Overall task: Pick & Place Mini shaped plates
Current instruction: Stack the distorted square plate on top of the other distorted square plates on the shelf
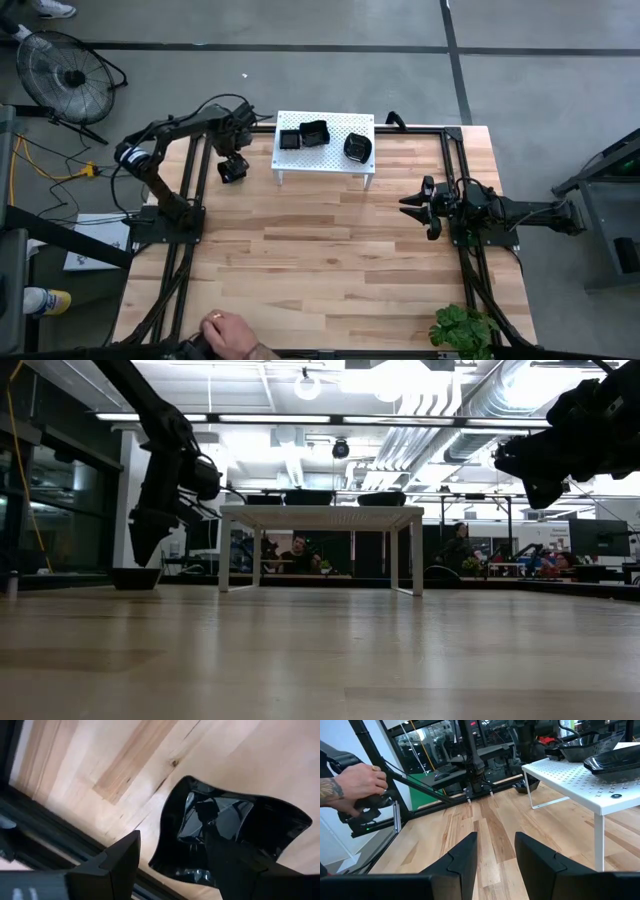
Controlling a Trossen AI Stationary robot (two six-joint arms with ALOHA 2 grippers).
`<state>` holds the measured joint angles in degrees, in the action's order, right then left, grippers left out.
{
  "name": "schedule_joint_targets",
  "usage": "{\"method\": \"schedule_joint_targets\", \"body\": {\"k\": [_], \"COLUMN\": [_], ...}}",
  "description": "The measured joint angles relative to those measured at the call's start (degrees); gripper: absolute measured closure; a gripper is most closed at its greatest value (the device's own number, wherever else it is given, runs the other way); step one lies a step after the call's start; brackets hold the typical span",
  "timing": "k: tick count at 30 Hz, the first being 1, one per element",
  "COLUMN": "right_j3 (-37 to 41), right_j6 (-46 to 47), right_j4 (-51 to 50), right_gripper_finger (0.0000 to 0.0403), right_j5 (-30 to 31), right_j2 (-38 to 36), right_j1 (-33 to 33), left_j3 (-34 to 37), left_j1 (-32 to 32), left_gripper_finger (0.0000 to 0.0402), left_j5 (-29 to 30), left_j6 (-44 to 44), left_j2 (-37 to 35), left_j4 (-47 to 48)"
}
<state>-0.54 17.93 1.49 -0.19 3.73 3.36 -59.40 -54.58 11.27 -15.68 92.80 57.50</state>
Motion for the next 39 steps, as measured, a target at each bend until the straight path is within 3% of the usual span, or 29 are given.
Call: {"method": "schedule_joint_targets", "body": {"k": [9,19,31,39], "right_j3": [0.0,0.0,0.0,0.0], "right_j6": [0.0,0.0,0.0,0.0], "right_j4": [0.0,0.01,0.01,0.01], "right_gripper_finger": [0.0276,0.0276,0.0276,0.0277], "right_j5": [0.02,0.02,0.0,0.0], "right_j2": [0.0,0.0,0.0,0.0], "right_j1": [0.0,0.0,0.0,0.02], "left_j3": [0.0,0.04,0.04,0.04], "left_j1": [-1.32,-1.34,-1.34,-1.34], "left_gripper_finger": [0.0183,0.0185,0.0268,0.0293], "left_j5": [-3.36,-3.3,-3.15,-3.11], "left_j6": [-3.82,-5.52,-5.7,-5.7], "left_j2": [2.24,3.05,3.05,3.05], "left_j4": [-0.58,-0.47,-0.38,-0.15]}}
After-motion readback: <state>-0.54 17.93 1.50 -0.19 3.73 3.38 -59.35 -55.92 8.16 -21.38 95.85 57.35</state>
